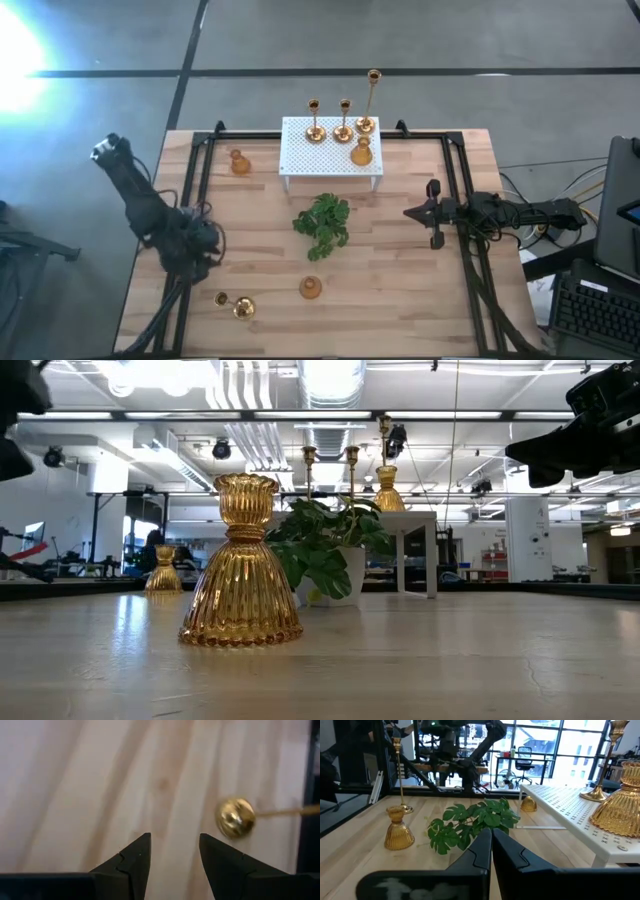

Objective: Pick & Place candle stick holders
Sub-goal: Put the big gold candle holder on the shelf

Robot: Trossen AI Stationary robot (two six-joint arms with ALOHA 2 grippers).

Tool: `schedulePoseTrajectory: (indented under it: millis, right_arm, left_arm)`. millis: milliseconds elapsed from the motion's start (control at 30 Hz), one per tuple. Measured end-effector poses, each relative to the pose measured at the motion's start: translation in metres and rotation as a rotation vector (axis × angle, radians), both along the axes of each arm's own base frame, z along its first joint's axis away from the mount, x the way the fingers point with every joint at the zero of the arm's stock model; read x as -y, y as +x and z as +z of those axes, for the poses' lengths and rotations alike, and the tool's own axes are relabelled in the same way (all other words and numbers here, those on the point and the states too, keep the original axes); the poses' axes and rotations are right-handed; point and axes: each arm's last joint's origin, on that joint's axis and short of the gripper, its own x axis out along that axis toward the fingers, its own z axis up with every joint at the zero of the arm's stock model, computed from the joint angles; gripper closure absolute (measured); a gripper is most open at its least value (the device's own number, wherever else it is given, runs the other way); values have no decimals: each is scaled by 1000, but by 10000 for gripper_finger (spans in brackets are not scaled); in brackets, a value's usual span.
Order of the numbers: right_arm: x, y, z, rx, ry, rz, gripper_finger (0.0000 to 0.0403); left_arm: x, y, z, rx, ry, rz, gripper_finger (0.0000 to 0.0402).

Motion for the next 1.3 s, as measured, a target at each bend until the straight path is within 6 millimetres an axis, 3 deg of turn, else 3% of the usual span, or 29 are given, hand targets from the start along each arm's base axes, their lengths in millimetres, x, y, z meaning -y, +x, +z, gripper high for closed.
schedulePoseTrajectory:
  millis: [500,867,1100,1300]
  right_arm:
    - [0,0,0,0,0,0,394]
    - [0,0,0,0,0,0,394]
    - [0,0,0,0,0,-1,394]
    - [0,0,0,0,0,0,394]
  left_arm:
    - [48,-24,-17,244,-77,-257,229]
    - [65,-17,-10,500,89,-438,229]
    - [73,-11,-8,616,195,-440,229]
    - [73,-3,-11,610,233,-399,229]
